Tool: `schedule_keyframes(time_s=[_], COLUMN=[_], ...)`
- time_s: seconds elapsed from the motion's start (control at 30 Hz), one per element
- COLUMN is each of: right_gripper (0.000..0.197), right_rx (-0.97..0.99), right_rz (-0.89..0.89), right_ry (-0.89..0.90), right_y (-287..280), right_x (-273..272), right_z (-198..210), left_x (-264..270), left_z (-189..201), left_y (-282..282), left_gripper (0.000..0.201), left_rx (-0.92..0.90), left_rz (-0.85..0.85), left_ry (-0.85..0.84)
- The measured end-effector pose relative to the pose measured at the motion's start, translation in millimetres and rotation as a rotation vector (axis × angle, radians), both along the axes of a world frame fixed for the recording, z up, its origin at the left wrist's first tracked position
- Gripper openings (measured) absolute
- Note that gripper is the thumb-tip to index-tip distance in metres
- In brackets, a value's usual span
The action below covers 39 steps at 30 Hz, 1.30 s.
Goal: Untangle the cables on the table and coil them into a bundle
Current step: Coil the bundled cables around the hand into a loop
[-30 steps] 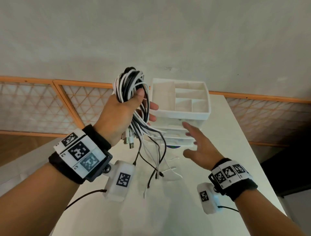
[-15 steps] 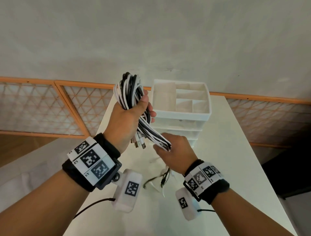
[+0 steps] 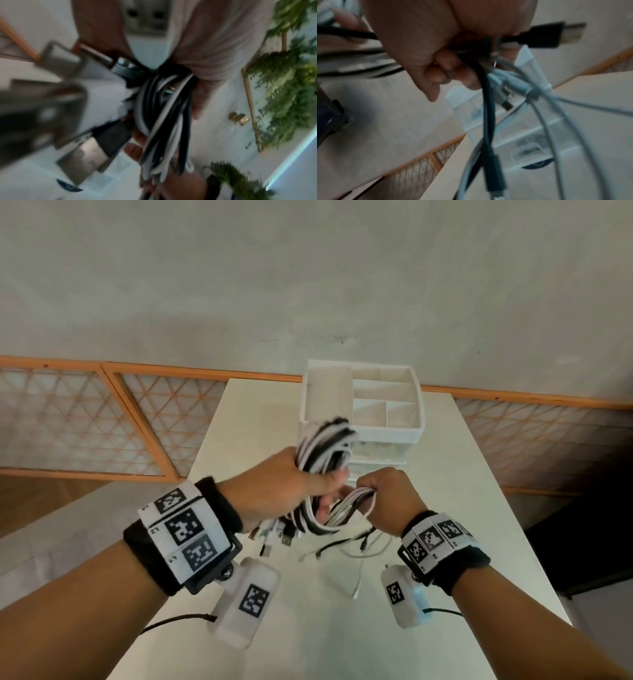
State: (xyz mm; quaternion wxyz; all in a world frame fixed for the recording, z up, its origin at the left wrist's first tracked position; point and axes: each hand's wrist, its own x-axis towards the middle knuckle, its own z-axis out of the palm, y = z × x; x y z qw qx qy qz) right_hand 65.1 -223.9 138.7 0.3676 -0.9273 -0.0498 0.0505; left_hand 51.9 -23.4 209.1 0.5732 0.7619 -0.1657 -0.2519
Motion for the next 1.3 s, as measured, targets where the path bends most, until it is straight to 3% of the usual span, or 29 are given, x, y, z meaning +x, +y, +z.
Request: schedule_keyframes(time_s=[0.07,0.2,0.3,0.37,0.5,0.63,0.8,0.93,1.03,1.17,1.23,1.3], right_gripper=[0.039,0.032,0.029,0.032,0.028,0.022,0.010,0.012,0.021,0.029,0.030,0.031], right_rx=[-0.146,-0.395,-0.383,-0.330,-0.375,0.071,0.436,0.519,0.648,0.624,0.604,0.525], right_rz=[-0.017,-0.041,-0.063,-0.048,0.038,-0.020,0.084,0.077,0.011,0.061,0.107,0.147], right_ry=[-0.019,0.015,-0.011,-0.018,-0.126,-0.164,0.046,-0.122,-0.224,-0.294,-0.258,-0.226], right_y=[3,15,21,22,22,14,-11,8,28,49,57,60], right_x=[0,-2,-1,1,2,2,3,-6,-11,-18,-26,-30], right_z=[7,26,28,26,33,32,26,19,21,28,26,20], left_x=[-2,-6,-7,-5,1,3,16,13,12,10,10,11], left_z=[-8,-23,-31,-36,-43,-47,-49,-49,-50,-48,-43,-38], left_y=[-8,-24,-32,-33,-27,-22,-6,-12,-17,-26,-27,-24], left_gripper=[0.037,0.031,0.035,0.020,0.020,0.013,0.011,0.018,0.048,0.076,0.071,0.049], left_rx=[0.164,0.316,0.542,0.575,0.413,0.275,0.146,0.054,-0.039,-0.275,-0.397,-0.461], left_rz=[-0.001,0.024,0.095,0.163,0.219,0.281,0.518,0.572,0.548,0.459,0.479,0.502], left_ry=[-0.066,-0.119,-0.196,-0.264,-0.308,-0.309,-0.314,-0.254,-0.270,-0.209,-0.067,0.070])
